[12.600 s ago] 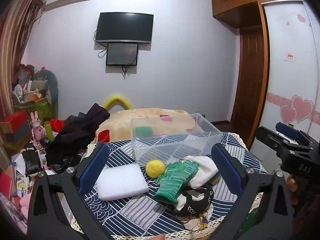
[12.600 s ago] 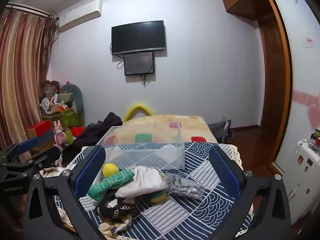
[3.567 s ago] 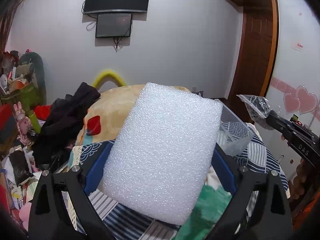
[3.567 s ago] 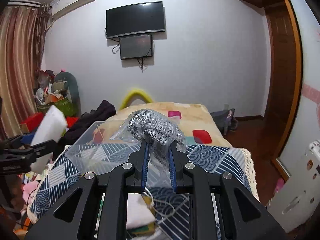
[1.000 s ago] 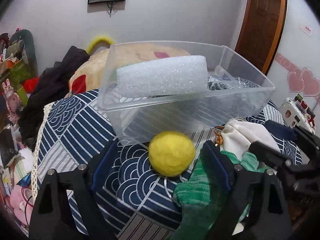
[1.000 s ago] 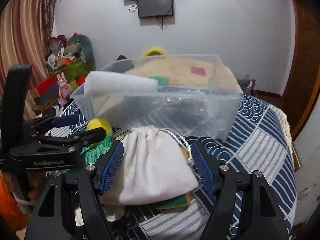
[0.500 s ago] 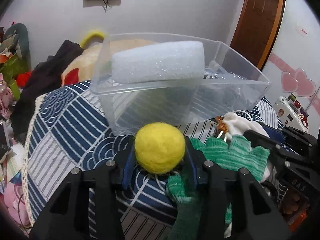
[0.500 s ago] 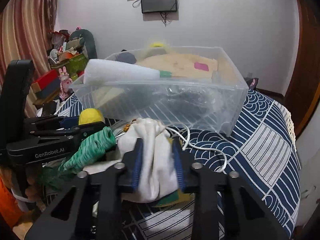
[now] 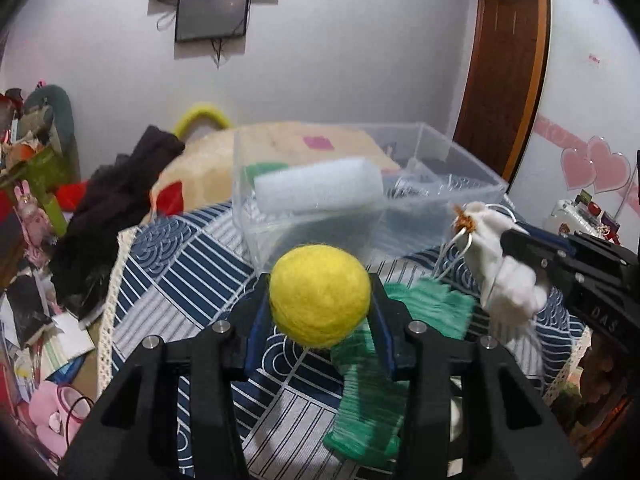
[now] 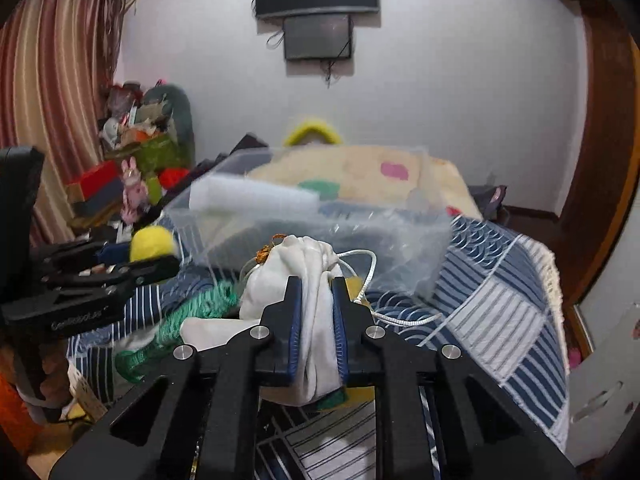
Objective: Organize soft objects
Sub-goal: 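Drop yellow ball into box with left tool while right tool places drawstring bag in, then grasp green knit glove with left tool while right tool grasps black-trimmed white cloth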
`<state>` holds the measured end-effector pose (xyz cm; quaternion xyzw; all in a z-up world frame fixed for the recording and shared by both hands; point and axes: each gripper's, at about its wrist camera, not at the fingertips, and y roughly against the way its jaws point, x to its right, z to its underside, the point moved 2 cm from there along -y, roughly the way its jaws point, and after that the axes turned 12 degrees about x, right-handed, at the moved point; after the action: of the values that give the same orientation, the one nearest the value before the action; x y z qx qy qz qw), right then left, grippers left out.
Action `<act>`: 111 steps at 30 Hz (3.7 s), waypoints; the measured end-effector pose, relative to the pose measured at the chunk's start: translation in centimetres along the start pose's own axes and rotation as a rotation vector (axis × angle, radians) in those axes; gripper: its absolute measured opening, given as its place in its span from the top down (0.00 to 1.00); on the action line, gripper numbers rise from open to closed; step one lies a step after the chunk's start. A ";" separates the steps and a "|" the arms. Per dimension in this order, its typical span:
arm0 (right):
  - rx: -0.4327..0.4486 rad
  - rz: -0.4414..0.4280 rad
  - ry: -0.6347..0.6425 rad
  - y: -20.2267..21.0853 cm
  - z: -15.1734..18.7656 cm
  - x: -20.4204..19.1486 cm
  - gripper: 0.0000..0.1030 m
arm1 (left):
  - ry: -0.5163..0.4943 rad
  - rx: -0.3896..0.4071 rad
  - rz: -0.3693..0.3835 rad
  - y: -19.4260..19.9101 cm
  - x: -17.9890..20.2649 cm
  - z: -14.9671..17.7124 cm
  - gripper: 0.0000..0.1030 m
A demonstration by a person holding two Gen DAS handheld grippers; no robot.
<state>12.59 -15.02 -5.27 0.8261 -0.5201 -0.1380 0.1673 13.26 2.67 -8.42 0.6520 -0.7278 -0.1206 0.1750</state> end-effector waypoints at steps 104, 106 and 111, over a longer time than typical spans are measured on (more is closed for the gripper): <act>-0.130 -0.119 -0.028 -0.9 3.4 -3.7 0.20 | 0.046 -0.080 0.021 1.9 0.1 3.6 0.75; -0.158 -0.137 -0.017 -1.6 4.0 -4.7 0.20 | 0.054 -0.072 -0.005 2.5 -0.7 3.6 0.75; -0.233 -0.157 0.025 -3.1 6.2 -5.9 0.26 | 0.090 -0.097 -0.027 2.9 -2.1 4.5 0.75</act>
<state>10.11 -9.24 -11.83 0.8409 -0.4322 -0.1998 0.2573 9.00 4.87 -11.53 0.6571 -0.7038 -0.1289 0.2372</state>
